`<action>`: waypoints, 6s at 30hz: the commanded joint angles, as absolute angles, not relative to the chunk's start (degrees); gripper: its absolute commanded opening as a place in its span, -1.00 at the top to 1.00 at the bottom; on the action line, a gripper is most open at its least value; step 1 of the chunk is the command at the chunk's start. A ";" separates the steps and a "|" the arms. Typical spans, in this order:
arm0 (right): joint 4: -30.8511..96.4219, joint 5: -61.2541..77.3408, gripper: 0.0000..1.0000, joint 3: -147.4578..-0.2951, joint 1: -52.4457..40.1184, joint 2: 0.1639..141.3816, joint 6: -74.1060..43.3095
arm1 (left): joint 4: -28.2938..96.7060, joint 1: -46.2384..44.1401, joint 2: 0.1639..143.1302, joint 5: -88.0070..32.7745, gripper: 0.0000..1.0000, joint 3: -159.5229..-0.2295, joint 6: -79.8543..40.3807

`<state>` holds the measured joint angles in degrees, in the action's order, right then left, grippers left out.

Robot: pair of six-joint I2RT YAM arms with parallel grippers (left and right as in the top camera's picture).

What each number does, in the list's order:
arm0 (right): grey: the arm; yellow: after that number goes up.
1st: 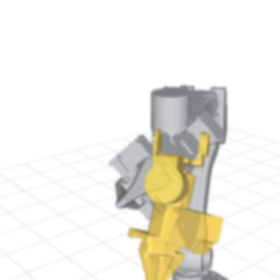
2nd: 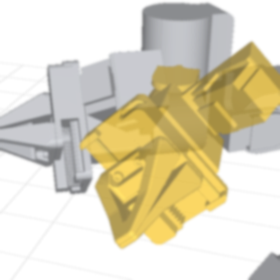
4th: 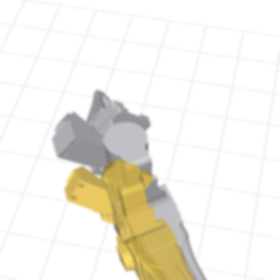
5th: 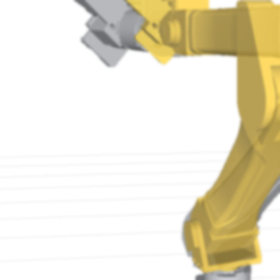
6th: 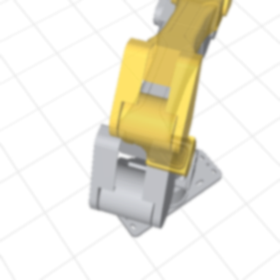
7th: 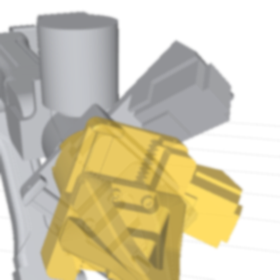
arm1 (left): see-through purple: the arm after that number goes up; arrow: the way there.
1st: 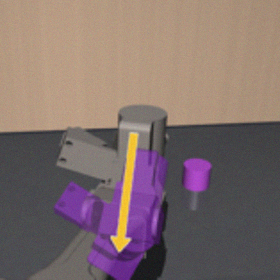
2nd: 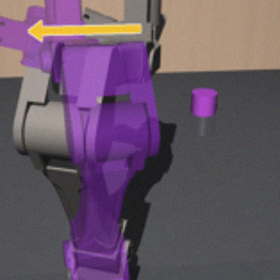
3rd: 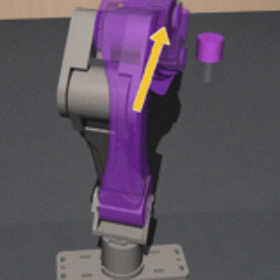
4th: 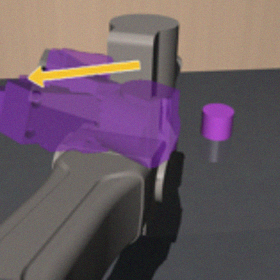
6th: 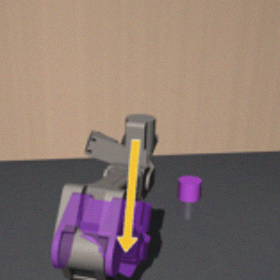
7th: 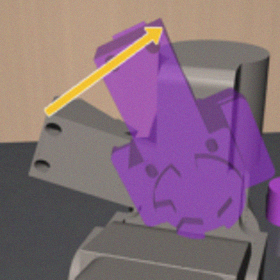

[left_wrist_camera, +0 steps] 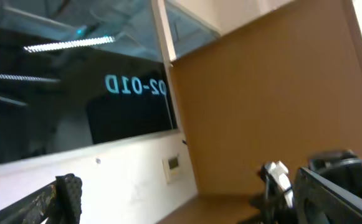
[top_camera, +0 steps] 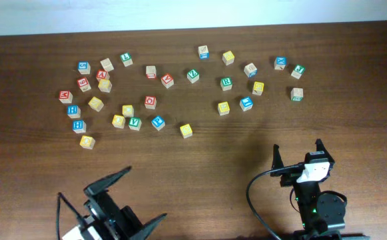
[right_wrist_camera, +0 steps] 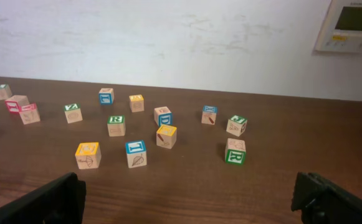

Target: Spell out RSS

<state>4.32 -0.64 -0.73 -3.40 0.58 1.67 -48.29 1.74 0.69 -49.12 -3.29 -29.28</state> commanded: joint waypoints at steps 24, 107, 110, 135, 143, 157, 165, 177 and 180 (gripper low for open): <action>4.62 -1.32 -0.97 -0.32 -3.40 0.19 1.69 | 69.78 -20.38 100.71 -13.69 -0.98 -91.61 -15.42; 4.62 -1.32 -0.96 -0.32 -3.40 0.19 1.69 | 57.54 -16.27 105.45 0.40 -1.00 -87.24 -15.79; 4.62 -1.32 -0.97 -0.32 -3.40 0.19 1.69 | 57.76 -18.76 105.45 -0.89 -0.97 -87.24 -17.34; 4.62 -1.32 -0.96 -0.32 -3.40 0.19 1.69 | 73.49 -18.06 106.34 3.99 -0.95 -100.40 -35.94; 4.62 -1.32 -0.96 -0.32 -3.40 0.19 1.69 | 82.26 0.64 104.55 9.87 -1.00 -94.87 -35.97; 4.62 -1.32 -0.97 -0.32 -3.40 0.19 1.69 | 75.88 13.93 104.55 5.43 -0.99 -90.02 -35.99; 4.62 -1.32 -0.97 -0.32 -3.40 0.19 1.69 | 67.64 10.33 104.55 -4.97 -1.00 -90.02 -18.09; 4.62 -1.32 -0.97 -0.32 -3.40 0.19 1.69 | 55.24 5.74 104.55 -6.68 -0.98 -89.91 -21.78; 4.62 -1.32 -0.96 -0.32 -3.40 0.19 1.69 | 58.87 3.53 104.55 -6.68 -0.99 -89.91 -20.86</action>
<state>4.32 -0.84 -0.73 -3.40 0.58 1.72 57.17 5.26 105.43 -5.63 -90.08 -20.78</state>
